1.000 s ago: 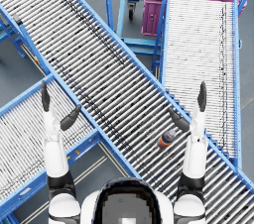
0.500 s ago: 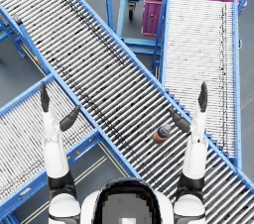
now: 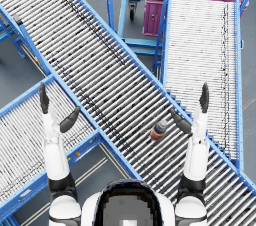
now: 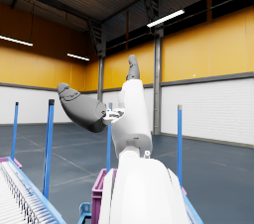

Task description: Pick up the oil and place it on the left assembly line, put the cola on the right, and keep Sprite still

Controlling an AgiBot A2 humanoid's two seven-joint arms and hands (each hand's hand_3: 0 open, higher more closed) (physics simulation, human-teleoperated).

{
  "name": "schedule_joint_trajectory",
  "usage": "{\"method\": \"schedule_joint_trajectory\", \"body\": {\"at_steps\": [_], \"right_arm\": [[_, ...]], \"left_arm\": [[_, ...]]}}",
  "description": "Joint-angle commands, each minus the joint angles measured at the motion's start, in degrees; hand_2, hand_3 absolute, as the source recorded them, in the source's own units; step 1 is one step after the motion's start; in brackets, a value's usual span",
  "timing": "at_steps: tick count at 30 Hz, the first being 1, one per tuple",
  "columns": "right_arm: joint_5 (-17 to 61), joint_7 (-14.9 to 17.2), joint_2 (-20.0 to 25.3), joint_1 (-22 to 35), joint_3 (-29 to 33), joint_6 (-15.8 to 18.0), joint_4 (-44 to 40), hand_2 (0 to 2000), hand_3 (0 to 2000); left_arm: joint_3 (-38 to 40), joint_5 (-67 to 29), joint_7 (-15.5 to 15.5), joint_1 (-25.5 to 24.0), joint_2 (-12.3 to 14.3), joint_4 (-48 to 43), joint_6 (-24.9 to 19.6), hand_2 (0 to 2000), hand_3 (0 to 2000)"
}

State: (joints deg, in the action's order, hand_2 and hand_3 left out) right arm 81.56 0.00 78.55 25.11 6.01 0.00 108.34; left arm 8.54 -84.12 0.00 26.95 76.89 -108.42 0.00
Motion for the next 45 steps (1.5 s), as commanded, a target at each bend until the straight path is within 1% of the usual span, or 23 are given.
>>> {"method": "schedule_joint_trajectory", "body": {"at_steps": [1, 5, 7, 11, 14, 16, 20, 23, 25, 32, 35, 36, 37, 38, 39, 40, 41, 45], "right_arm": [[0.00, 0.00, 0.05, -0.12, 0.00, 0.00, 0.09, 0, 0], [0.00, 0.00, 0.39, -1.76, -0.18, 0.00, 1.43, 0, 0], [0.00, 0.00, 0.55, -2.49, -0.50, 0.00, 1.70, 0, 0], [0.00, 0.00, 0.67, -7.74, -4.29, 0.00, 2.84, 0, 0], [0.00, 0.00, 0.00, -12.02, -7.95, 0.00, 2.21, 0, 0], [0.00, 0.00, -0.98, -14.54, -11.89, 0.00, 1.17, 0, 0], [0.02, 0.00, -1.21, -16.02, -14.67, 0.00, -1.46, 0, 0], [0.02, 0.00, -1.08, -16.49, -15.45, 0.00, -6.36, 0, 0], [0.02, 0.00, -0.96, -16.65, -17.15, 0.00, -9.79, 0, 0], [0.02, 0.00, 1.13, -13.35, -19.73, 0.00, -22.75, 0, 0], [0.02, 0.00, 2.45, -10.51, -19.50, 0.00, -30.13, 0, 0], [0.02, 0.00, 2.77, -9.87, -19.77, 0.00, -32.23, 0, 0], [0.02, 0.00, 3.21, -8.93, -20.15, 0.00, -34.48, 0, 0], [0.01, 0.00, 3.58, -8.17, -20.61, 0.00, -36.72, 0, 0], [0.01, 0.00, 4.04, -7.15, -20.98, 0.00, -39.10, 0, 0], [0.01, 0.00, 4.46, -6.29, -21.47, 0.00, -41.72, 0, 0], [0.01, 0.00, 4.85, -5.56, -22.32, 0.00, -43.68, 0, 0], [0.01, 0.00, 6.35, -2.95, -24.93, 0.00, -49.34, 0, 0]], "left_arm": [[-0.08, 0.00, 0.00, 0.50, -0.09, -0.47, 0.00, 0, 0], [-0.22, 0.00, 0.00, -0.15, 0.13, -0.15, 0.00, 0, 0], [-0.53, 0.00, 0.00, 0.46, 0.04, -0.33, 0.00, 0, 0], [-0.36, 0.00, 0.00, -0.30, 0.29, -0.31, 0.00, 0, 0], [-1.11, 0.00, 0.00, 0.45, 0.21, -0.52, 0.00, 0, 0], [-1.46, 0.00, 0.00, -0.13, 0.38, -0.59, 0.00, 0, 0], [-1.84, 0.00, 0.00, -0.32, 0.51, -0.70, 0.00, 0, 0], [-1.68, 0.00, 0.00, -0.85, 0.68, -0.93, 0.00, 0, 0], [-1.72, 0.00, 0.00, -1.33, 0.82, -0.86, 0.00, 0, 0], [-1.75, 0.00, 0.00, -1.77, 1.01, -1.11, 0.00, 0, 0], [-1.71, 0.00, 0.00, -0.68, 0.87, -0.37, 0.00, 0, 0], [-1.75, 0.00, 0.00, -1.66, 1.08, -0.73, 0.00, 0, 0], [-1.86, 0.00, 0.00, -0.34, 0.86, 0.16, 0.00, 0, 0], [-1.79, 0.00, 0.00, -1.41, 1.08, -0.37, 0.00, 0, 0], [-1.82, 0.00, 0.00, -1.29, 1.08, -0.19, 0.00, 0, 0], [-2.12, 0.00, 0.00, -0.17, 0.91, 0.37, 0.00, 0, 0], [-1.93, 0.00, 0.00, -1.10, 1.09, 0.08, 0.00, 0, 0], [-1.13, 0.00, 0.00, -0.63, 1.09, -0.26, 0.00, 0, 0]]}}
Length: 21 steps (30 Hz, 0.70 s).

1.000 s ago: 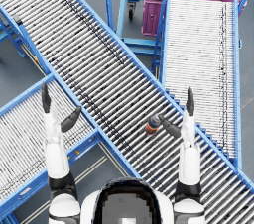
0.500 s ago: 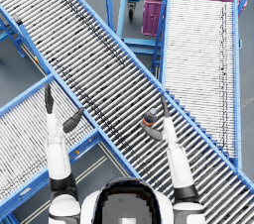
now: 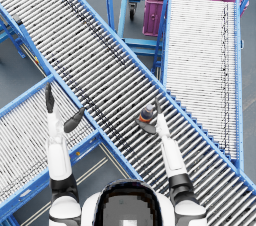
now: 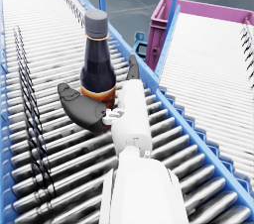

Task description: Pick up the oil and place it on the left assembly line, put the cola on the right, and keep Sprite still

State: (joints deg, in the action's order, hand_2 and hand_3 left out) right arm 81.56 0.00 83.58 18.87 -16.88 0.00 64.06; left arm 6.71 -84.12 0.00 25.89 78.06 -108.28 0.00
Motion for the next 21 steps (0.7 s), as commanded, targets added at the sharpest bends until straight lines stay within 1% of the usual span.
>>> {"method": "schedule_joint_trajectory", "body": {"at_steps": [1, 4, 7, 8, 9, 10, 12, 13, 14, 15, 16, 17, 19, 20, 21], "right_arm": [[0.00, 0.00, 1.82, 4.22, -2.46, 0.00, -6.78, 0, 0], [0.01, -0.02, 3.19, 6.89, -2.77, 0.02, -11.81, 0, 0], [0.05, -0.25, 4.57, 10.11, -3.50, -1.00, -17.49, 0, 0], [0.05, -0.32, 4.53, 9.97, -3.37, -1.15, -16.84, 1361, 327], [0.09, -0.35, 4.61, 10.25, -3.04, -1.77, -16.41, 2000, 653], [0.11, -0.35, 4.60, 10.29, -2.79, -1.33, -15.59, 2000, 980], [0.09, -0.24, 4.70, 10.47, -3.18, -1.60, -14.68, 2000, 1633], [0.10, -0.28, 4.66, 10.26, -3.79, -2.25, -13.59, 2000, 1960], [0.11, -0.26, 4.32, 9.30, -4.03, -3.51, -10.28, 2000, 2000], [0.11, -0.10, 3.80, 7.77, -3.66, -3.69, -6.49, 2000, 2000], [0.13, 0.16, 3.11, 5.84, -3.22, -3.96, -1.05, 2000, 2000], [0.14, 0.30, 2.58, 4.31, -2.43, -4.44, 4.11, 2000, 2000], [0.16, 0.36, 2.89, 4.51, 0.49, -4.22, 10.63, 2000, 2000], [0.14, 0.16, 3.34, 5.49, 1.93, -2.75, 12.11, 2000, 2000], [0.10, 0.16, 3.82, 6.71, 3.82, 1.10, 13.89, 2000, 2000]], "left_arm": [[0.19, 0.00, 0.00, -0.07, 0.04, -0.09, 0.00, 0, 0], [0.88, 0.00, 0.00, -0.29, 0.14, -0.60, 0.00, 0, 0], [1.28, 0.00, 0.00, -0.99, 0.34, -0.74, 0.00, 0, 0], [0.94, 0.00, 0.00, -1.08, 0.38, -0.58, 0.00, 0, 0], [1.20, 0.00, 0.00, -1.53, 0.48, -1.01, 0.00, 0, 0], [0.92, 0.00, 0.00, -1.71, 0.54, -1.68, 0.00, 0, 0], [1.00, 0.01, 0.00, -2.41, 0.73, -2.50, 0.00, 0, 0], [1.17, 0.00, 0.00, -2.56, 0.78, -3.06, 0.00, 0, 0], [1.52, 0.00, 0.00, -2.90, 0.88, -3.23, 0.00, 0, 0], [1.60, 0.00, 0.00, -2.88, 0.89, -3.52, 0.00, 0, 0], [1.25, 0.00, 0.00, -3.02, 0.94, -2.64, 0.00, 0, 0], [1.73, 0.00, 0.00, -3.23, 1.01, -3.75, 0.00, 0, 0], [1.56, 0.01, 0.00, -3.57, 1.12, -3.40, 0.00, 0, 0], [1.56, 0.01, 0.00, -3.76, 1.18, -4.65, 0.00, 0, 0], [1.62, 0.01, 0.00, -3.92, 1.23, -3.89, 0.00, 0, 0]]}}
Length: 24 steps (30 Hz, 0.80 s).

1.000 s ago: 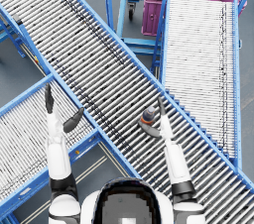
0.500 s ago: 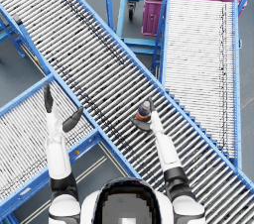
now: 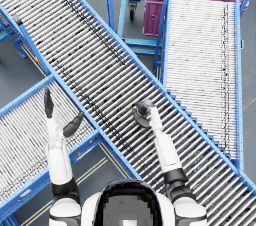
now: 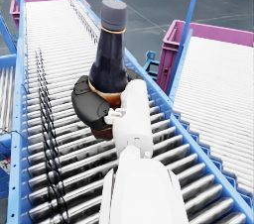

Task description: Pick up the oil and place it on the left assembly line, put the cola on the right, and keep Sprite still

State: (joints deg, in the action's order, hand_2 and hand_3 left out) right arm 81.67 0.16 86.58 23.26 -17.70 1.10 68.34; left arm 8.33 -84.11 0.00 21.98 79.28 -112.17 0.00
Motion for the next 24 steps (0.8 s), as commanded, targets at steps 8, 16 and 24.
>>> {"method": "schedule_joint_trajectory", "body": {"at_steps": [8, 16, 24], "right_arm": [[-0.09, -0.12, 1.85, 10.38, 16.89, 7.95, 13.02, 2000, 2000], [-0.12, -0.15, -1.07, 20.01, 29.09, 8.32, 1.70, 2000, 2000], [-0.13, -0.22, -6.02, 33.75, 37.86, 7.76, -27.60, 639, 1673]], "left_arm": [[-1.70, 0.00, 0.00, 1.00, -0.15, -0.36, 0.00, 0, 0], [-6.22, 0.00, 0.00, 2.51, 0.08, -1.63, 0.00, 0, 0], [-6.31, -0.01, 0.00, 1.58, 0.43, -2.67, 0.00, 0, 0]]}}
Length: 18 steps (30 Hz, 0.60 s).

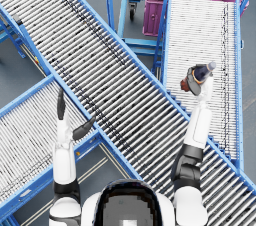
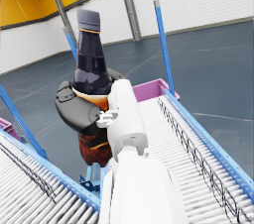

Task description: Pick up the oil and place it on the left assembly line, put the cola on the right, and keep Sprite still

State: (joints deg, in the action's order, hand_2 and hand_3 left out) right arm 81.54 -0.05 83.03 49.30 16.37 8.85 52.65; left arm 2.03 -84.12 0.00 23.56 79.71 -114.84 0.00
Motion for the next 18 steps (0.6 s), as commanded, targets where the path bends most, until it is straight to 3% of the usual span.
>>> {"method": "schedule_joint_trajectory", "body": {"at_steps": [1, 5, 6, 7, 8, 14, 18], "right_arm": [[-0.02, 0.02, -3.28, 9.80, 4.52, -2.51, -15.05, 0, 1347], [-0.05, 0.05, -8.82, 25.87, 3.95, -7.20, -37.24, 0, 40], [-0.05, 0.05, -10.15, 29.86, 4.10, -7.67, -41.78, 0, 0], [-0.06, 0.05, -6.67, 18.74, 4.00, -8.01, -29.43, 0, 0], [-0.07, 0.05, -10.04, 29.15, 4.52, -8.25, -36.96, 0, 0], [-0.10, 0.05, -7.97, 17.87, -3.36, -8.77, -9.21, 0, 0], [-0.06, 0.05, -7.15, 8.46, -6.53, -8.83, 10.13, 0, 0]], "left_arm": [[0.00, 0.00, 0.00, -0.07, 0.03, -0.09, 0.00, 0, 0], [-0.58, 0.00, 0.00, -0.43, 0.15, -1.78, 0.00, 0, 0], [0.18, 0.00, 0.00, -0.68, 0.20, -1.67, 0.00, 0, 0], [-0.04, 0.00, 0.00, -0.45, 0.23, -1.72, 0.00, 0, 0], [-0.22, 0.00, 0.00, -0.82, 0.28, -1.99, 0.00, 0, 0], [1.05, 0.00, 0.00, -1.57, 0.52, -2.63, 0.00, 0, 0], [0.80, 0.00, 0.00, 1.21, 0.33, -0.63, 0.00, 0, 0]]}}
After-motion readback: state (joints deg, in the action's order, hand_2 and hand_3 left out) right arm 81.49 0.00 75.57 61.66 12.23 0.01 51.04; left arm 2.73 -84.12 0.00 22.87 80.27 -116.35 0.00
